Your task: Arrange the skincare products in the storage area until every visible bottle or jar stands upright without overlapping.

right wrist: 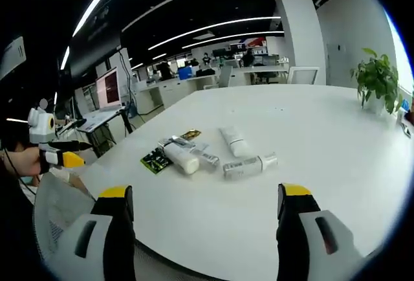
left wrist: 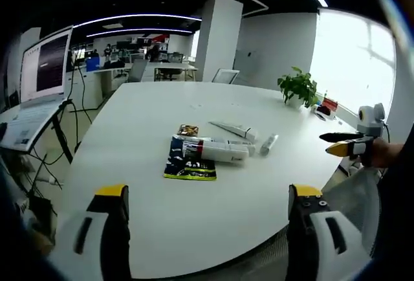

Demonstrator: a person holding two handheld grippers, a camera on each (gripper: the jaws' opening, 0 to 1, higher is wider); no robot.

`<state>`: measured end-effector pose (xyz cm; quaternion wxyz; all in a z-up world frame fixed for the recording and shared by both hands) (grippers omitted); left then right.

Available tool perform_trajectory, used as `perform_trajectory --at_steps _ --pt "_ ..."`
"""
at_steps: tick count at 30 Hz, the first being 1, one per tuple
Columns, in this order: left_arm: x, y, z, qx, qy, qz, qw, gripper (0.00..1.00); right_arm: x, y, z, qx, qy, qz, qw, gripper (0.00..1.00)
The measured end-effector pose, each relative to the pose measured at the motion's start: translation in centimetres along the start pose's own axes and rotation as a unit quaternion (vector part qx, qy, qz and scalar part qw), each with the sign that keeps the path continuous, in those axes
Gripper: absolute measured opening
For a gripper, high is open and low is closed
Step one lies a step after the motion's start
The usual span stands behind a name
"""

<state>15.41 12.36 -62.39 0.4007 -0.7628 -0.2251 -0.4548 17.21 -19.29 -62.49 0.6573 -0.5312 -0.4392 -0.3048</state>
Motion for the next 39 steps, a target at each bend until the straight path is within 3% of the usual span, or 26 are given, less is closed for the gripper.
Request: perform_trajectory --at_steps 39 --pt "-0.09 -0.01 0.07 0.002 -0.003 0.001 1.0 0.95 -0.37 0.08 -0.42 -0.003 0.004 0.007 1.0 0.89"
Point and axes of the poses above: the point that each gripper's makers call its tool centre point, and the gripper's own axes: y roughly forward along the fingers, z roughly to its left, x roughly out of its top, the point moved 3 cm from there along -y, roughly backward along the fingers, and after that the axes turned 14 degrees about -x, right-handed, at the moved point
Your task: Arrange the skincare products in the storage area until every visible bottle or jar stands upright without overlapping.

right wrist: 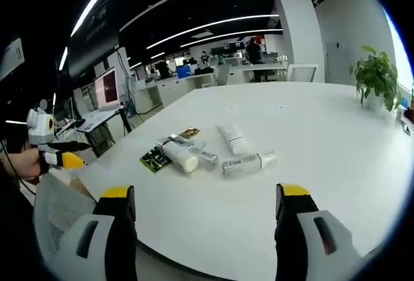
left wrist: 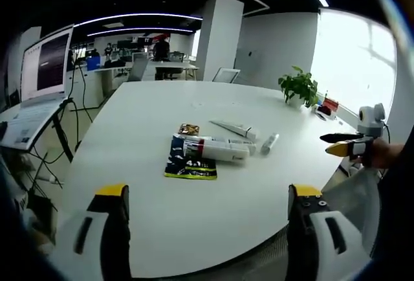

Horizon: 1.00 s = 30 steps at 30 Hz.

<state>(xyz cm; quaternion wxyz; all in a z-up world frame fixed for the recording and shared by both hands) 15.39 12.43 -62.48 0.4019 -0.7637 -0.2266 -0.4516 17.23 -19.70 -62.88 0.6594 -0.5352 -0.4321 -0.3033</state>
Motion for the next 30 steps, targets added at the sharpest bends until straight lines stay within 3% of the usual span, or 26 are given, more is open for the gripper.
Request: perform_trajectory --at_steps 22,30 --pt "0.0 0.1 -0.3 -0.003 0.001 0.005 1.0 0.94 -0.2 0.4 0.2 0.013 0.011 0.023 0.9996 0.88" --pt "0.1 0.0 -0.3 -0.003 -0.001 0.001 1.0 0.94 0.2 1.8 0.2 0.024 -0.021 0.032 0.999 0.84"
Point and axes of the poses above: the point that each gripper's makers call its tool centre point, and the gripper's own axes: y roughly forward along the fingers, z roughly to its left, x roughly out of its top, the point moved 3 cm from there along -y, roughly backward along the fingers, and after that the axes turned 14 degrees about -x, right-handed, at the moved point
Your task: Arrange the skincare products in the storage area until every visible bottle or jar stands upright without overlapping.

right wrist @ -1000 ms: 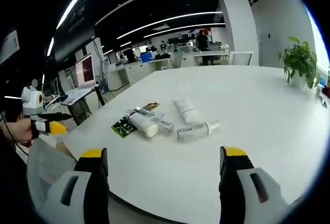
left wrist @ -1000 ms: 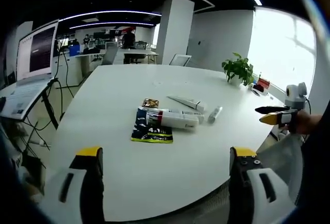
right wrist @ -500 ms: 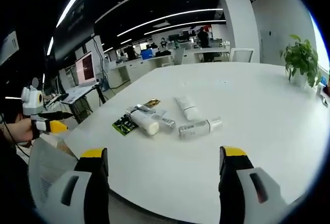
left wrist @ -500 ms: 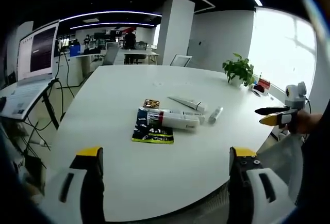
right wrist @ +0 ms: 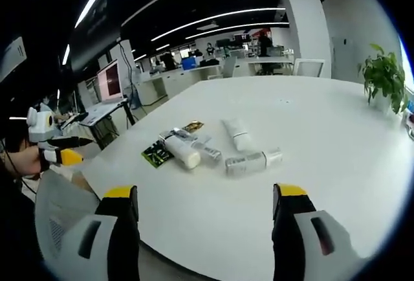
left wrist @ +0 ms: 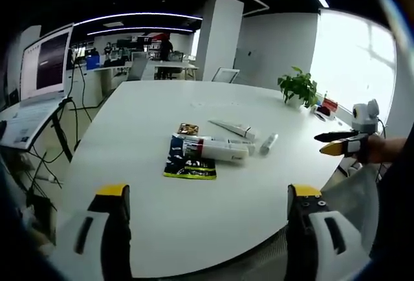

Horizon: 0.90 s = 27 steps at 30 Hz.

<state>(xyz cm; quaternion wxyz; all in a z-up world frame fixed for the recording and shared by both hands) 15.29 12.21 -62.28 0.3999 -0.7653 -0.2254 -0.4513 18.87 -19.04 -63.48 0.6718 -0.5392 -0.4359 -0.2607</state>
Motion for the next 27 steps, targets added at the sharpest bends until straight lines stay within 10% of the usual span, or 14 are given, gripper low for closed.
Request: perform_trajectory --at_steps 27 --pt "0.0 -0.2 0.5 -0.001 -0.001 -0.006 1.0 0.92 4.9 7.8 4.3 0.095 -0.136 0.021 0.986 0.71"
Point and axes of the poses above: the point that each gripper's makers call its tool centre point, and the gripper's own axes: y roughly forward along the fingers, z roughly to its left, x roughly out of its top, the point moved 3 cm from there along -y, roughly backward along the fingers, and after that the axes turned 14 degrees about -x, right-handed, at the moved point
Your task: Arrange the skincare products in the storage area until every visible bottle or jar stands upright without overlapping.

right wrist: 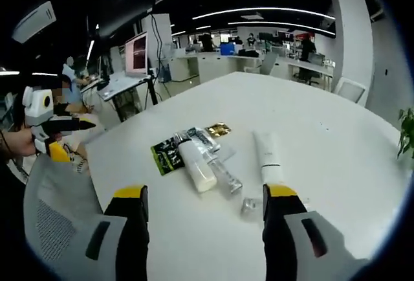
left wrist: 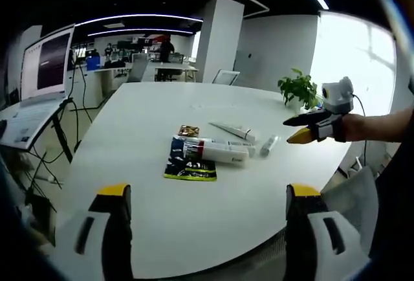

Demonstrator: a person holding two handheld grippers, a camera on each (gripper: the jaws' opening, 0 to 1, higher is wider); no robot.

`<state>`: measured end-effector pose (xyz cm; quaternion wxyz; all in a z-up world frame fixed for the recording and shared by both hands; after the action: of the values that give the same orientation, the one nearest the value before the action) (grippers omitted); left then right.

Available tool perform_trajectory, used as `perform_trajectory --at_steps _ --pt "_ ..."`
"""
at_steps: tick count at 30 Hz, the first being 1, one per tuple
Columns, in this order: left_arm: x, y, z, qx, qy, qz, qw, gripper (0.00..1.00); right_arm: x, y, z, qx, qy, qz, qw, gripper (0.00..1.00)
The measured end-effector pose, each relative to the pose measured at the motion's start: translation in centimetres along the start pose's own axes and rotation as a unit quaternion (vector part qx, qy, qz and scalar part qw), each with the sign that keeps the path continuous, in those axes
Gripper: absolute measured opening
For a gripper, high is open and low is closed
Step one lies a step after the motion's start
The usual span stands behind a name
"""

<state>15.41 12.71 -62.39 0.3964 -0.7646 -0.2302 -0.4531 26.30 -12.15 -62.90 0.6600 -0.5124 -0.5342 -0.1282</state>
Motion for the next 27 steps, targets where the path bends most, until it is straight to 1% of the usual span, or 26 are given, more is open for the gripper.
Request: perform_trajectory --at_steps 2,5,8,15,16,19,20,24,27 --pt "0.0 0.0 0.0 -0.001 0.0 -0.001 1.0 0.92 0.5 0.5 0.5 0.009 -0.012 -0.001 0.9999 0.71" --pt "0.0 0.0 0.0 0.0 0.0 -0.001 1.0 0.92 1.0 1.5 0.4 0.02 -0.024 0.002 0.9995 0.69" --pt "0.0 0.0 0.1 0.001 0.002 -0.001 1.0 0.92 1.5 2.6 1.2 0.034 -0.042 0.004 0.9986 0.67" --pt "0.0 0.0 0.0 0.005 0.0 -0.001 1.0 0.92 1.5 5.0 2.5 0.064 -0.078 0.02 0.9947 0.63" --pt "0.0 0.0 0.1 0.005 -0.001 -0.001 1.0 0.91 1.6 5.4 2.8 0.069 -0.081 0.027 0.9939 0.63" --pt "0.0 -0.1 0.0 0.007 -0.003 -0.001 1.0 0.91 1.7 6.2 3.1 0.074 -0.087 0.035 0.9929 0.6" --pt "0.0 0.0 0.0 0.008 -0.003 -0.001 1.0 0.91 1.6 6.8 3.0 0.077 -0.091 0.038 0.9922 0.59" --pt "0.0 -0.1 0.1 0.011 -0.005 -0.001 0.9999 0.9 1.7 7.8 3.9 0.087 -0.108 0.047 0.9892 0.57" --pt "0.0 -0.1 0.2 0.012 -0.006 -0.001 0.9999 0.9 2.3 8.5 4.0 0.093 -0.116 0.05 0.9876 0.55"
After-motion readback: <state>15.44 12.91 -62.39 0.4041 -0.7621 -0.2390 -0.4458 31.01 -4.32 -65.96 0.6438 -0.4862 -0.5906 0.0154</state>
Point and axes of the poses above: the point that each gripper's makers call its tool centre point, and the gripper's own axes: y roughly forward along the fingers, z roughly to its left, x roughly out of its top, the point moved 3 cm from there along -y, roughly backward along the fingers, and after that the axes turned 14 degrees about -x, right-handed, at the moved point
